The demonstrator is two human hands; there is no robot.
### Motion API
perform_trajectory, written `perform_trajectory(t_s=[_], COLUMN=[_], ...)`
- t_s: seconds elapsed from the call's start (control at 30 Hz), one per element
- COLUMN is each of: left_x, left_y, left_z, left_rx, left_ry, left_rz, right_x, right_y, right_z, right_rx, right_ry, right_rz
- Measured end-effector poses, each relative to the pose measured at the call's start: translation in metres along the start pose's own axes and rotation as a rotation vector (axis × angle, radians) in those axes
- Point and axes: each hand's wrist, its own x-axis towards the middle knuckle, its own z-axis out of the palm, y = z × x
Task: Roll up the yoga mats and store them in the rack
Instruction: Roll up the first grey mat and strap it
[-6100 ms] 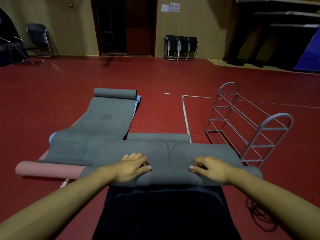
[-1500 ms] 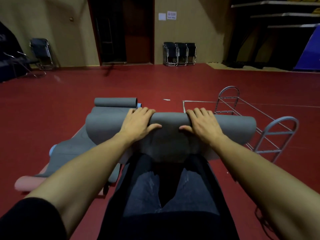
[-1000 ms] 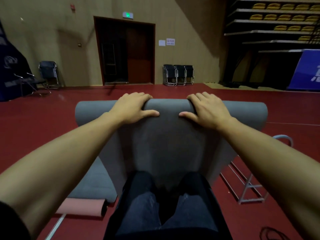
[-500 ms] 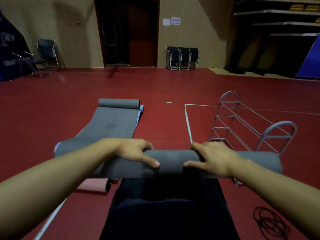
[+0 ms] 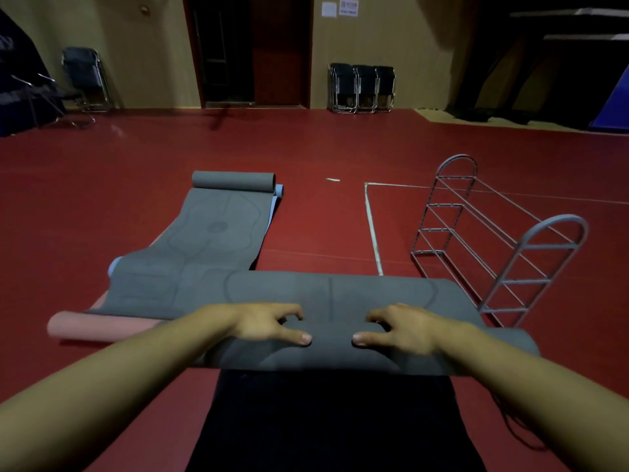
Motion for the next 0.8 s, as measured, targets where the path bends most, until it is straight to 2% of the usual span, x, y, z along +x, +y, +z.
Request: perform_trajectory(t_s=[0.1,0.2,0.37,0.47,0.63,0.7,0.8], left_x=[0.002,0.001,0.002,0.007,0.020,0.023,0.024], left_y=[-0.004,-0.002,0.011,0.009,0.003,0.002,0.007], left_z=[0.007,0.006,0.010,0.010,0.005,0.004,0.005], left_rx=[0.003,0.133,0.243,0.164,0.095,0.103,0.233], left_ry=[-0.003,0.041,0.027,0.066,0.144,0.149,0.215], left_rz=[0.022,0.029,0.024,0.047,0.050,0.066,0.078], right_x=[0.005,0.008,0.011,0.014,0.017,0.017,0.018], right_y=[0.001,0.001,0.003,0.001,-0.013,-0.015,-0.008], right_z=[0.000,0.003,0.007,0.012,0.025,0.029,0.030], right_rx=[0.010,0.035,0.114,0.103,-0.073,-0.124,-0.212], right_ry=[-0.027,-0.037,0.085,0.128,0.339,0.318,0.243], right_rz=[-0.005,0.016,0.111,0.161,0.179,0.166,0.118])
